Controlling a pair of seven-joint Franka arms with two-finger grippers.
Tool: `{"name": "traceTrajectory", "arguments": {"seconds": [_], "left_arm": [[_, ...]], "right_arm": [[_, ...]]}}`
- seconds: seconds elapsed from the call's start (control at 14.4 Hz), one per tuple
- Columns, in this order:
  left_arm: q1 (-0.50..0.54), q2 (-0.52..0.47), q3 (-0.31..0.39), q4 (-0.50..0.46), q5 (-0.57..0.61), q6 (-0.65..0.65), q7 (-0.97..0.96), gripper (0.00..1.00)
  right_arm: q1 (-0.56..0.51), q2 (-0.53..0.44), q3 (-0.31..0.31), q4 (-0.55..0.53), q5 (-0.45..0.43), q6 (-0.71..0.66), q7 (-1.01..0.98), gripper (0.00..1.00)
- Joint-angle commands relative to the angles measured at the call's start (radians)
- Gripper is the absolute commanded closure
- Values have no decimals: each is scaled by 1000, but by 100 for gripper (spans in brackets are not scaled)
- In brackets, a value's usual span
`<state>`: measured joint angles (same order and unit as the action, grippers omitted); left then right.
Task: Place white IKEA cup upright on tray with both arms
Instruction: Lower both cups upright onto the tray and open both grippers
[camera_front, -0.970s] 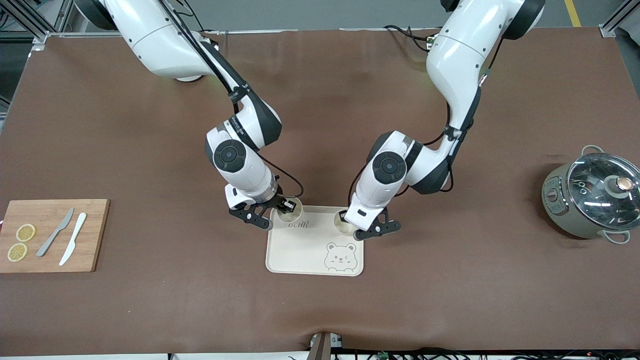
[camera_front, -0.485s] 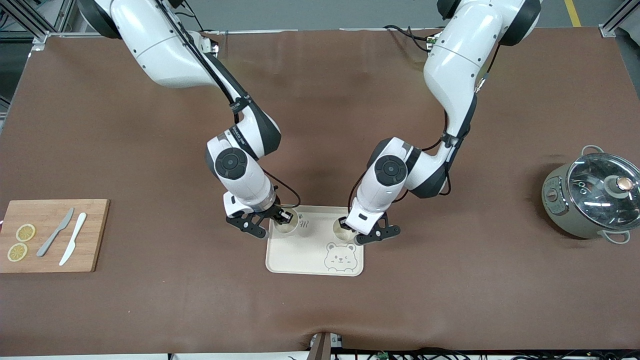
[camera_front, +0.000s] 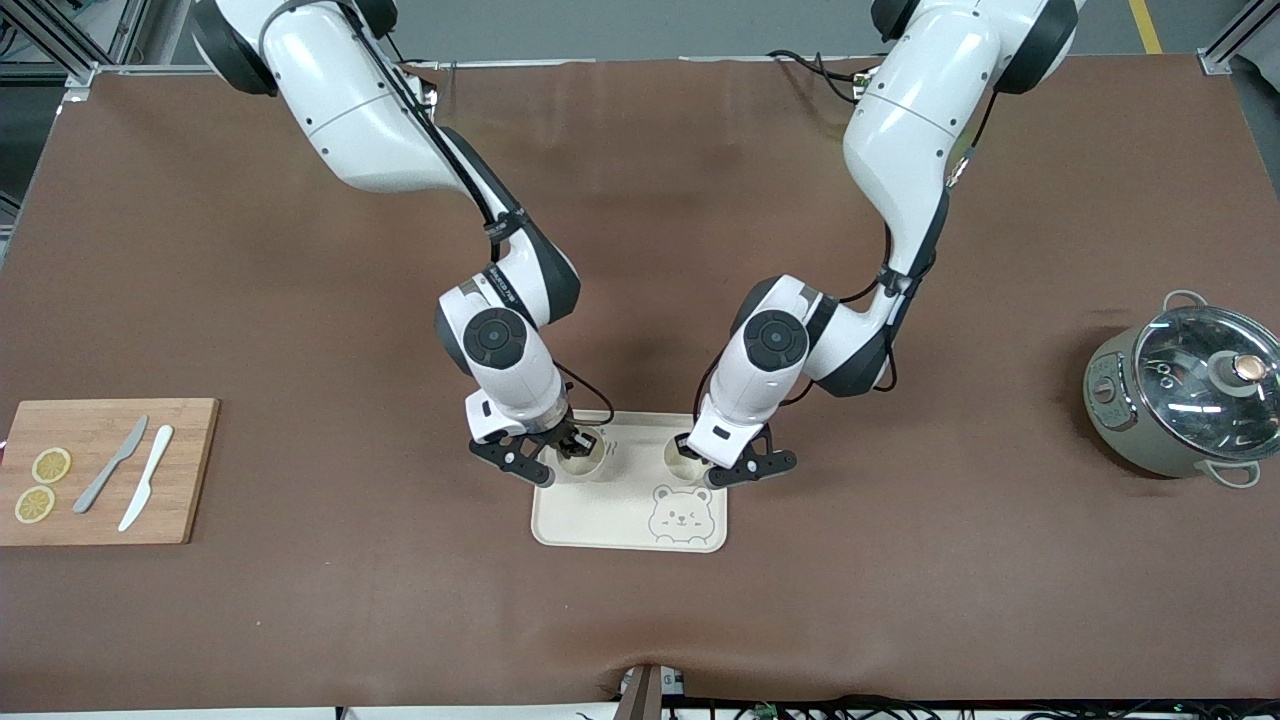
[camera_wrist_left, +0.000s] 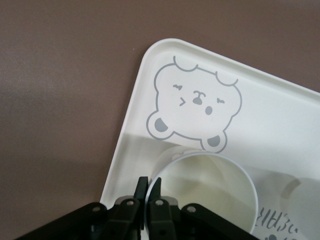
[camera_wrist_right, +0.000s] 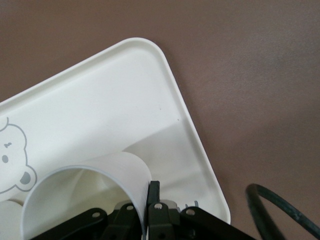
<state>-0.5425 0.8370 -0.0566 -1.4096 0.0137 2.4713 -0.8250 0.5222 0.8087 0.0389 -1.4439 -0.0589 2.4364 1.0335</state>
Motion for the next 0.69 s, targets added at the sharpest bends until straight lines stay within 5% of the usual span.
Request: {"name": "traceTrajectory", "arguments": {"seconds": [0.0,0.14,0.49,0.62], "left_arm": [[-31,14,33,27,34,-2,-11,18],[-37,-4,47,27,22,-8,-40,0],[-13,-36,47,69,-15,-168,-59,0],[4,-39,43,90,-15,-236,-52,0]], "right_arm": [[13,30,-13,37,-33,10,33,100],[13,32,-14,37,-33,16,37,100],[41,43,-40,36,-38,23,37,100],[36,43,-40,36,-38,23,37,66]]}}
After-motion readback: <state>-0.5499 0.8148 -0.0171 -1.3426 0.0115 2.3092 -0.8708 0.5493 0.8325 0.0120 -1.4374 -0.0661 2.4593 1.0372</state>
